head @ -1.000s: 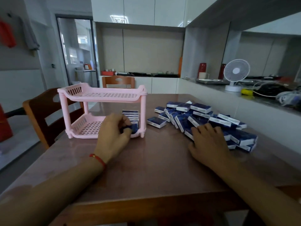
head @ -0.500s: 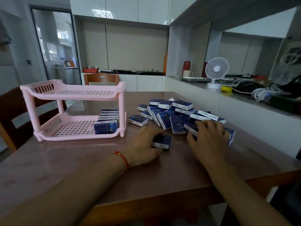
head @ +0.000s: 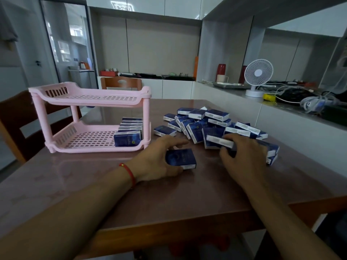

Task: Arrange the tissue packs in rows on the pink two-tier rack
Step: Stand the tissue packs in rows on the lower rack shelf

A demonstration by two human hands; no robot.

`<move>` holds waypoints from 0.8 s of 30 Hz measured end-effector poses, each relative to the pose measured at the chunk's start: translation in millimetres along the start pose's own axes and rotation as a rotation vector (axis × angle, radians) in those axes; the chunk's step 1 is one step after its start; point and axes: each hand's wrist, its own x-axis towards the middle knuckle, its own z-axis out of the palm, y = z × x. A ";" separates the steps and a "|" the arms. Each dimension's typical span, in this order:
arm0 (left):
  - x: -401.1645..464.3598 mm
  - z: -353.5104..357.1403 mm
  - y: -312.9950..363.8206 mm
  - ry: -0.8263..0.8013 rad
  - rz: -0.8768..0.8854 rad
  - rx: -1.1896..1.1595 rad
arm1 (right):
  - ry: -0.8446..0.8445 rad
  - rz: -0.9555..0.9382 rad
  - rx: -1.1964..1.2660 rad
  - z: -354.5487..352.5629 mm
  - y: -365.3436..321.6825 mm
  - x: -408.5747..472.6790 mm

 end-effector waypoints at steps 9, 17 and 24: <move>-13.1 -31.5 -15.3 -0.004 0.053 0.038 | -0.204 0.108 0.694 -2.1 -3.1 1.0; -27.9 -25.0 -16.5 -0.026 -0.315 -0.862 | -0.534 0.101 0.864 -6.3 -11.5 6.6; -28.7 -42.9 -21.3 0.195 -0.538 -1.049 | -0.772 -0.029 1.059 -0.9 -51.9 44.8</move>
